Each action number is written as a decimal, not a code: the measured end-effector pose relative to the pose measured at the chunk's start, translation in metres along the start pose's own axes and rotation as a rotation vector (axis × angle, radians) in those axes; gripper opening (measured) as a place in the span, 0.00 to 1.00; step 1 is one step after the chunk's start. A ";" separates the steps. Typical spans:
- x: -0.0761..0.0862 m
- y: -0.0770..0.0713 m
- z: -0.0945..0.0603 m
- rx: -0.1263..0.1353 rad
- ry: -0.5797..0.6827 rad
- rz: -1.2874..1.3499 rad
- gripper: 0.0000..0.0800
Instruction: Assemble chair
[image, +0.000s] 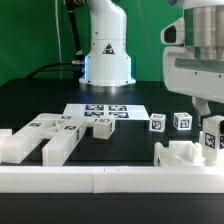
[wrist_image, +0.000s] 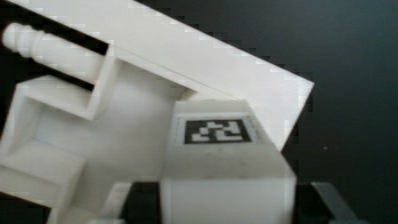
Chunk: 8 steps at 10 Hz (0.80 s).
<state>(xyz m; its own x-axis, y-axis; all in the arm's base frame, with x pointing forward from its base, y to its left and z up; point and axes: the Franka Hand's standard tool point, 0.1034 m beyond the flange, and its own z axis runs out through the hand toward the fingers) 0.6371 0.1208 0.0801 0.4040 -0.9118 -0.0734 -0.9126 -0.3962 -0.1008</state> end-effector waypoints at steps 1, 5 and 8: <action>0.000 0.000 0.000 -0.001 -0.001 -0.045 0.48; 0.000 -0.002 -0.001 0.000 0.003 -0.338 0.81; 0.000 -0.001 0.001 -0.004 0.003 -0.600 0.81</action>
Offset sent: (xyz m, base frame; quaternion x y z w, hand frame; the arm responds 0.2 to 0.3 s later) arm 0.0027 0.0004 0.0035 -0.0070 0.0014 -0.1793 0.9838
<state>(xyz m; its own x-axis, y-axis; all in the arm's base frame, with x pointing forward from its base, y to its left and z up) 0.6382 0.1215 0.0792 0.8485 -0.5292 -0.0024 -0.5256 -0.8421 -0.1206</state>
